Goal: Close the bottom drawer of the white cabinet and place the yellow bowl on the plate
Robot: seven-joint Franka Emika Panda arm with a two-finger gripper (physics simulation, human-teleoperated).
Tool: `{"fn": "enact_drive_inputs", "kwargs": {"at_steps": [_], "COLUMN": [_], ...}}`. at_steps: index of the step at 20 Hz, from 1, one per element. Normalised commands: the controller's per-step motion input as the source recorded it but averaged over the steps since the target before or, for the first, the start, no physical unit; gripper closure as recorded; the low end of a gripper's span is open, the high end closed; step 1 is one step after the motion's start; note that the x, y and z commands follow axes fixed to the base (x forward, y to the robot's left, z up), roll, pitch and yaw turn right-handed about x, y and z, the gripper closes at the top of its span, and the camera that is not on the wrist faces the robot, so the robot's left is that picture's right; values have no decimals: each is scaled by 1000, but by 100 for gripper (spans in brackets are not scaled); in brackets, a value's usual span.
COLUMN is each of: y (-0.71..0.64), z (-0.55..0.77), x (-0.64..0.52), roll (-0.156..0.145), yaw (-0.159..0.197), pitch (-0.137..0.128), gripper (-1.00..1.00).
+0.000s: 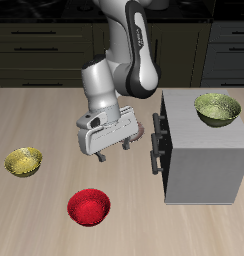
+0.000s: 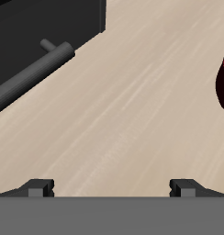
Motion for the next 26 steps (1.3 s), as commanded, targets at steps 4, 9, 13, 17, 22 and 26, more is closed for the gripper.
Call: {"fn": "enact_drive_inputs", "kwargs": {"at_steps": [4,9,13,17,22,26], "y": [-220,-249,-136,-120,-248,-390], "z": [89,141,85,67,171,180], "x": [-80,-102,-67,-108,-109,-93], "roll": [-26,0,18,9,-41,-37], "yaw": [-244,-289,-121,-55,47,10], "pitch": [77,109,51,26,-30,-29], "gripper": [-100,-100,-100,-100,-100,-100]}}
